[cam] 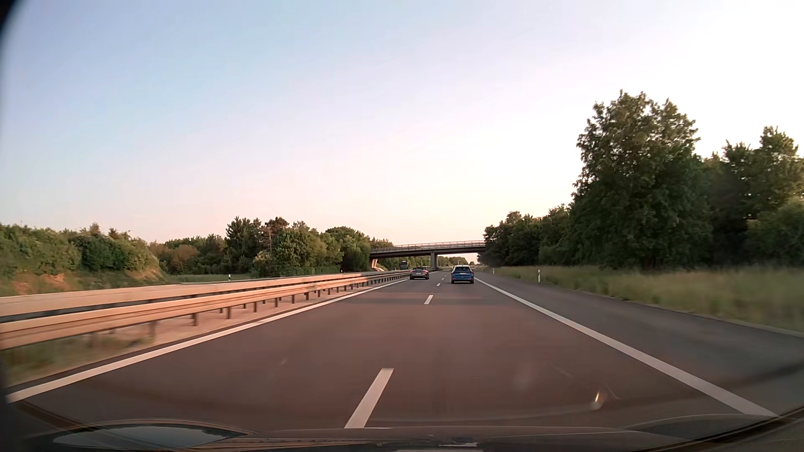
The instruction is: Follow the waypoints while adhering to traffic rules and regulations
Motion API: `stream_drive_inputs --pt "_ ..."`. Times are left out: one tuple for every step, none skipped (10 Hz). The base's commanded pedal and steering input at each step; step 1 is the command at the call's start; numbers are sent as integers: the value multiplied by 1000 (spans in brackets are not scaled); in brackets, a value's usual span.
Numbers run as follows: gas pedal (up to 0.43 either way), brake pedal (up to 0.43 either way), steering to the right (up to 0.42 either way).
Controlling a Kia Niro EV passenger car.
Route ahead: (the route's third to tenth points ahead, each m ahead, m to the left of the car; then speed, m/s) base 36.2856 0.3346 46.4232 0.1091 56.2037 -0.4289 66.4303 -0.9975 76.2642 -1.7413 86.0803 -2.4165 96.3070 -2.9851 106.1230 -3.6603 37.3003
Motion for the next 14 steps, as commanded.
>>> stream_drive_inputs --pt "429 18 -1" --pt "429 18 0" --pt "429 18 0" --pt "441 18 0" --pt "441 18 1" --pt "441 18 1" --pt "441 18 3" --pt "449 18 4" --pt "461 18 4" --pt "461 18 5" --pt "461 18 5" --pt "461 18 5" --pt "461 18 6" --pt "461 18 6"
